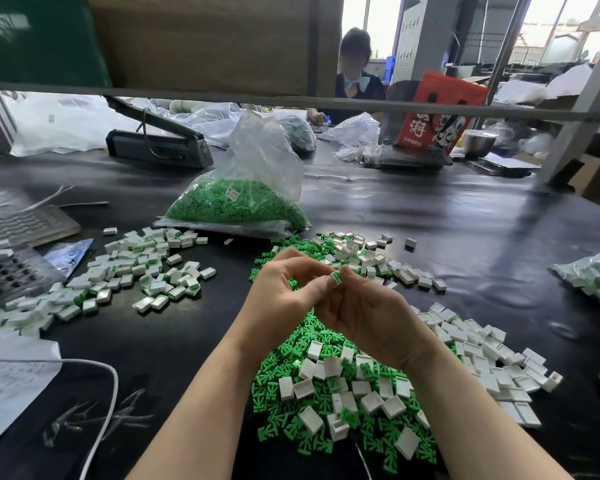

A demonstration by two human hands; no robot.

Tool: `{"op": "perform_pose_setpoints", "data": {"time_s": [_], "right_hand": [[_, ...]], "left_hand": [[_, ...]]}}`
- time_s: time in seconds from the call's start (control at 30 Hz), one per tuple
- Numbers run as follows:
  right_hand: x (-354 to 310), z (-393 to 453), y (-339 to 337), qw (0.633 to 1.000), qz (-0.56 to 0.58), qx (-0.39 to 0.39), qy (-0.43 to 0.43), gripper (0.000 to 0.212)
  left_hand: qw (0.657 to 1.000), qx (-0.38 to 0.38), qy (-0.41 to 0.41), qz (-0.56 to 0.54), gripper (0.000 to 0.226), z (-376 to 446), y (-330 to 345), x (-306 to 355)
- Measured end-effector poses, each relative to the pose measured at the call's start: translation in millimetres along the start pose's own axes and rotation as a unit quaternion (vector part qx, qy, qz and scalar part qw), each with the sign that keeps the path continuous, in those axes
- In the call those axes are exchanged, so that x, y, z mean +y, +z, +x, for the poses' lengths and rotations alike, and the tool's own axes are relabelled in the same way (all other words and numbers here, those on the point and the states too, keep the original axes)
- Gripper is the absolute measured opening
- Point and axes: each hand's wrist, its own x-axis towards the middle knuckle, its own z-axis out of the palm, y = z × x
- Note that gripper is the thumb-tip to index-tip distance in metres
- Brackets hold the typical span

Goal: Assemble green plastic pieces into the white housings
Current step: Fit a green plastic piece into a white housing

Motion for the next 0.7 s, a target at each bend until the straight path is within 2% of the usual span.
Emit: {"op": "perform_pose_setpoints", "data": {"time_s": [0.17, 0.27, 0.33, 0.47, 0.6, 0.7], "right_hand": [[1, -1, -6, 0.997, -0.072, 0.022, -0.012, 0.055], [0, -2, -6, 0.994, -0.109, 0.013, -0.02, 0.048], [-1, -3, -4, 0.992, -0.124, 0.013, -0.022, 0.043], [0, -3, -5, 0.992, -0.126, 0.015, -0.025, 0.042], [-1, -2, -4, 0.993, -0.112, 0.015, -0.025, 0.051], [-2, -2, -2, 0.995, -0.097, 0.014, -0.03, 0.045]], "left_hand": [[1.0, -0.012, -0.026, -0.003, 0.006, -1, 5, 0], [0.998, -0.019, -0.032, -0.043, 0.005, -2, 8, 1], [0.998, -0.016, -0.035, -0.052, 0.013, -2, 10, 1], [0.997, -0.008, -0.033, -0.065, 0.014, -2, 12, 0], [0.995, -0.003, -0.031, -0.091, 0.014, -1, 13, 1], [0.995, 0.001, -0.029, -0.1, 0.011, -2, 15, 2]]}}
